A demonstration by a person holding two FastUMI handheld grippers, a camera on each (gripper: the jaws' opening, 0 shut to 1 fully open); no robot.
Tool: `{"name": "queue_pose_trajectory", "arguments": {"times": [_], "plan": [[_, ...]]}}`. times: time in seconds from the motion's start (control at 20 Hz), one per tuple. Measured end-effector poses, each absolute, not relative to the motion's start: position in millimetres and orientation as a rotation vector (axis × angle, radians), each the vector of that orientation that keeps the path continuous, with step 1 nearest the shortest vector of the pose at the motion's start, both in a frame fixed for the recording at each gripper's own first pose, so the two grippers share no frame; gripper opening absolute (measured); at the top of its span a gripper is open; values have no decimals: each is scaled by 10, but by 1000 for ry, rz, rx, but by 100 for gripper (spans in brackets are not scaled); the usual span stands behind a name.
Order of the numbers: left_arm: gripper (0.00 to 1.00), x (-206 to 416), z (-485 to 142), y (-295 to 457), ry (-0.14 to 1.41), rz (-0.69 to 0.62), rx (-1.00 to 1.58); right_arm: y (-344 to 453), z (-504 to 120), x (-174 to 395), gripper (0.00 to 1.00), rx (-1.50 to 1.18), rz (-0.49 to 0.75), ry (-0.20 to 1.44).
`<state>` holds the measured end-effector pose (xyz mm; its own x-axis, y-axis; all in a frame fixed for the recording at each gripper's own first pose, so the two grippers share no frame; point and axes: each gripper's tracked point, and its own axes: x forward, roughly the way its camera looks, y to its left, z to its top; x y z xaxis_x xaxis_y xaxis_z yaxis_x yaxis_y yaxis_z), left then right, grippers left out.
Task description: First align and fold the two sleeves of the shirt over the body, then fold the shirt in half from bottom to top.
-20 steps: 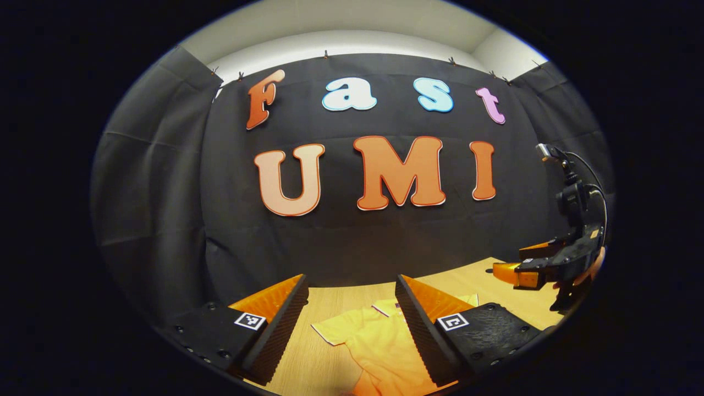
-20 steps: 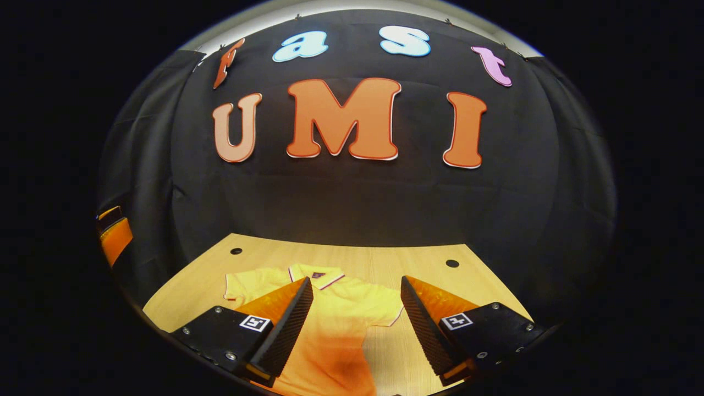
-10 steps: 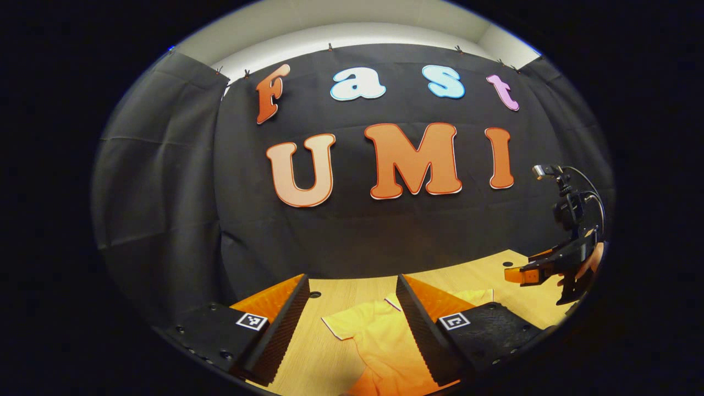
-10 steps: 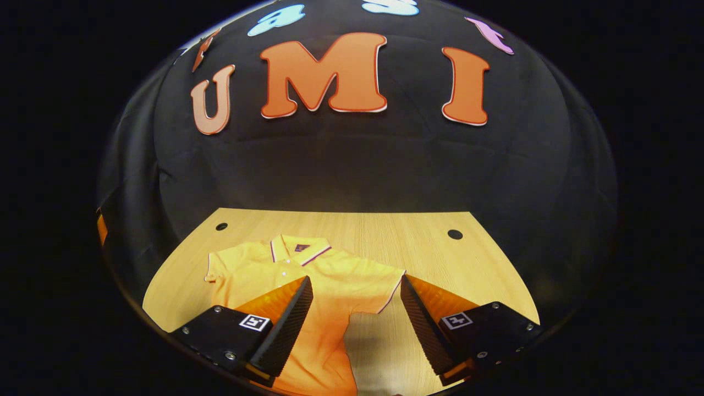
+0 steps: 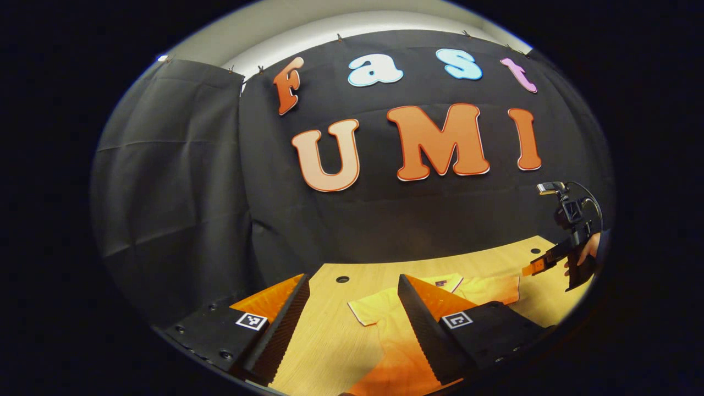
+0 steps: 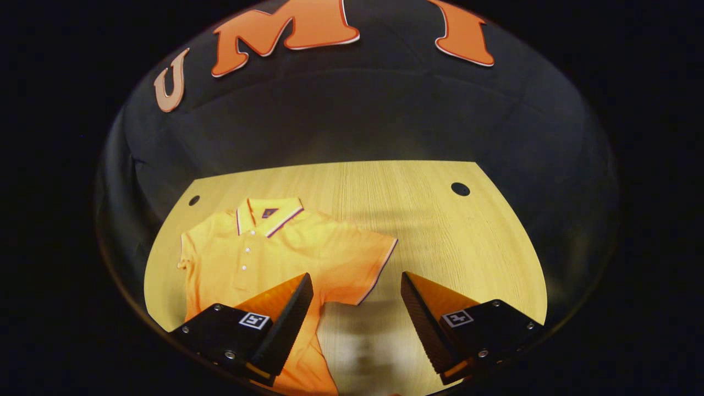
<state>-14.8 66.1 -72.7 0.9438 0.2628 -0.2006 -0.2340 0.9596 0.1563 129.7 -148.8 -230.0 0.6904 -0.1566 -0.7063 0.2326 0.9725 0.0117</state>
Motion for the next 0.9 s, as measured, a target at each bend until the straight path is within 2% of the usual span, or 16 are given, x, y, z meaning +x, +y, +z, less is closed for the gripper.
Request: {"name": "queue_pose_trajectory", "arguments": {"times": [0.55,0.75,0.9], "plan": [[99,-253,-1046,613,363,341,148,-1805,-3004,1712,98,79,-221,1024],[99,-272,-1119,609,402,365,152,-1855,-3163,1845,87,107,-202,1090],[99,-262,-1145,596,416,370,149,-1862,-3279,1918,74,121,-182,1152]]}}
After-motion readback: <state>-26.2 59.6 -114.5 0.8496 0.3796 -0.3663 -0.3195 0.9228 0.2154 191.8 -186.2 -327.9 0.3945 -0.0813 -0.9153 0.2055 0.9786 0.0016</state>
